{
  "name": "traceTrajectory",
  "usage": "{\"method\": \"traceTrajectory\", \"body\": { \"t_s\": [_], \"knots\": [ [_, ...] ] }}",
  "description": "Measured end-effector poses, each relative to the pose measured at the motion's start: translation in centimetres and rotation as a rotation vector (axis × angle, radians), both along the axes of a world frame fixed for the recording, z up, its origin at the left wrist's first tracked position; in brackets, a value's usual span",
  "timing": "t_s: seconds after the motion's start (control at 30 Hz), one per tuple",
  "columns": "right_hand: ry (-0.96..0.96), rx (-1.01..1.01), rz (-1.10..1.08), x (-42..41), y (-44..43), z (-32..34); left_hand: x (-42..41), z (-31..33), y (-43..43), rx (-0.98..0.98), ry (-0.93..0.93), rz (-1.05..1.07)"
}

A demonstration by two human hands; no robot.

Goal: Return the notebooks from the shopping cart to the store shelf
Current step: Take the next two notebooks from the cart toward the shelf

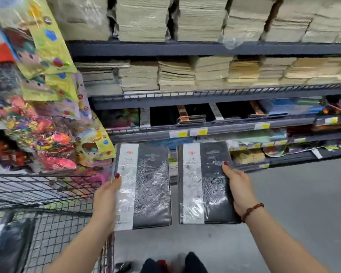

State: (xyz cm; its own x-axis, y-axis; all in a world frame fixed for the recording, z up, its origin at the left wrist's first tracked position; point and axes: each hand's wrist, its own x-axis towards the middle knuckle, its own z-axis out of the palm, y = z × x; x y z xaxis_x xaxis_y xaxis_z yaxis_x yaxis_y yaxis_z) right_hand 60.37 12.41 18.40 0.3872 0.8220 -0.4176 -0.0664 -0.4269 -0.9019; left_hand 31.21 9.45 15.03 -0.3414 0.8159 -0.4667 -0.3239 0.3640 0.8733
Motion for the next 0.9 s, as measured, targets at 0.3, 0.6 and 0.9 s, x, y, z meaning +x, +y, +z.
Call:
{"method": "traceTrajectory", "body": {
  "t_s": [0.3, 0.6, 0.9],
  "knots": [
    [0.069, -0.080, 0.243, -1.6, 13.6, -1.6, 1.3, -0.4, 4.4, -0.113, -0.026, 0.286],
    [0.118, -0.207, 0.285, -6.1, 25.7, -5.7, 3.8, -1.1, 8.7, -0.203, 0.005, 0.537],
    [0.046, -0.221, 0.274, -9.2, 31.3, -13.8, 3.8, -8.6, 12.1, -0.245, 0.059, 0.561]
  ]
}}
